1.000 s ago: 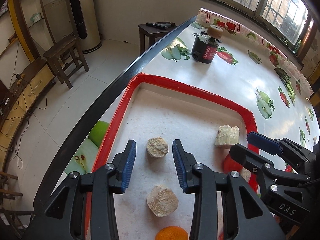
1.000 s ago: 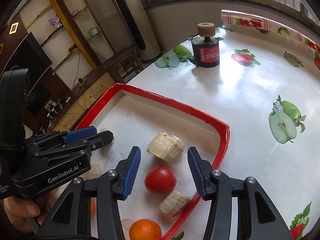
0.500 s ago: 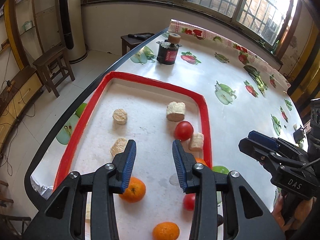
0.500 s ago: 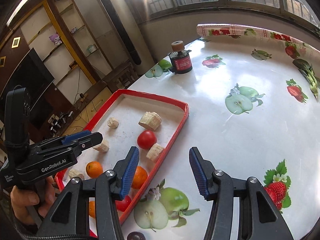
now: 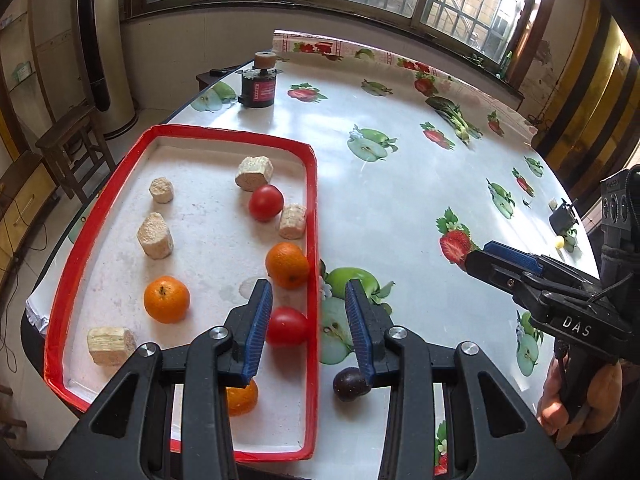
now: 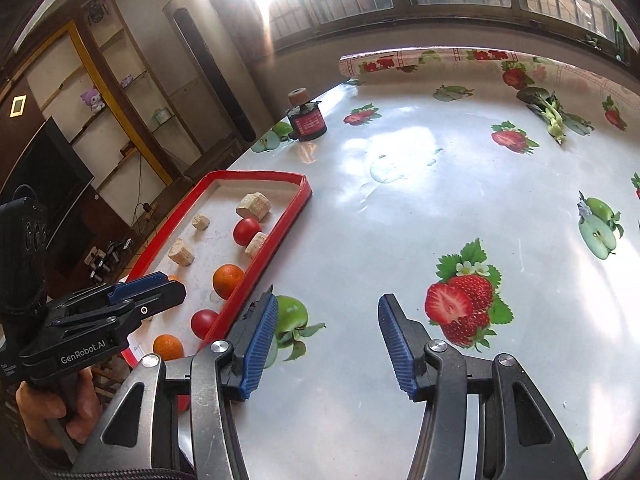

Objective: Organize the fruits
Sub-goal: 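Grasp a dark plum with the left tool while the right tool grasps a yellow-green fruit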

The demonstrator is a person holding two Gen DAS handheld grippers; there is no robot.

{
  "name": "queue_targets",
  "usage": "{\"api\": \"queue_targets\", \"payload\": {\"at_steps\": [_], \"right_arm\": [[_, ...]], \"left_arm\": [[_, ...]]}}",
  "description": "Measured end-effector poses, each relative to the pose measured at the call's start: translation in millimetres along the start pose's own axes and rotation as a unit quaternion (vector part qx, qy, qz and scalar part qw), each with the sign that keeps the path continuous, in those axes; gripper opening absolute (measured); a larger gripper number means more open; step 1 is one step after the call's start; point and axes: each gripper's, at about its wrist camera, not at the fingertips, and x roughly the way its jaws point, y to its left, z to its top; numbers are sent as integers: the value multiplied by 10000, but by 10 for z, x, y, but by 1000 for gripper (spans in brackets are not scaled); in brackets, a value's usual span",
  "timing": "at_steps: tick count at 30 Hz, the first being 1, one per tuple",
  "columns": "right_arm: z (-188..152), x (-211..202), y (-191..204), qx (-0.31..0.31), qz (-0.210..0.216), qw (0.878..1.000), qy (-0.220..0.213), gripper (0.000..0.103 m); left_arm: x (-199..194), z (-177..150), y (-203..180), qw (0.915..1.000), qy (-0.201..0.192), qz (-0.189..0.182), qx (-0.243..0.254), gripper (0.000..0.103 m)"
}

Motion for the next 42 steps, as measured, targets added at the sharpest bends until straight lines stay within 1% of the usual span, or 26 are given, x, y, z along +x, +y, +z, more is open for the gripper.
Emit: {"api": "queue_targets", "payload": {"at_steps": [5, 8, 12, 15, 19, 22, 25, 27, 32, 36, 39, 42], "right_arm": [[-137, -173, -146, 80, -113, 9999, -87, 54], [-227, -277, -237, 125, -172, 9997, -144, 54], [-328, -415, -346, 142, -308, 9992, -216, 54], [-398, -547, -458, 169, -444, 9984, -293, 54], [-472, -726, -654, 308, -609, 9969, -393, 54], [-522, -848, -831, 432, -745, 9952, -471, 54], [-576, -954, -1049, 607, -892, 9928, -529, 54], [-619, -1014, -1236, 783, -1017, 9902, -555, 54], [-743, -1151, -1687, 1219, -1238, 9828, -620, 54], [-821, -1230, -2062, 1547, -1461, 9746, -700, 54], [-850, -1311, -2397, 1878, -1626, 9653, -802, 54], [-825, -1362, -2665, 2044, -1848, 9574, -863, 54]], "left_arm": [[-74, -207, -184, 9996, -14, -245, 119, 35], [-73, -334, -310, 9990, 76, -381, 238, 35], [-42, -513, -429, 9980, 214, -471, 367, 35], [18, -618, -449, 9977, 330, -447, 380, 35], [159, -677, -420, 9978, 480, -332, 312, 35], [192, -675, -426, 9984, 408, -102, 386, 35], [209, -649, -416, 9983, 388, 11, 434, 35], [224, -652, -429, 9979, 364, 75, 523, 35], [273, -663, -529, 9943, 269, 420, 942, 35], [297, -636, -548, 9920, 245, 528, 1121, 35], [317, -617, -551, 9908, 230, 565, 1210, 32], [334, -605, -564, 9894, 229, 625, 1287, 32]]}}
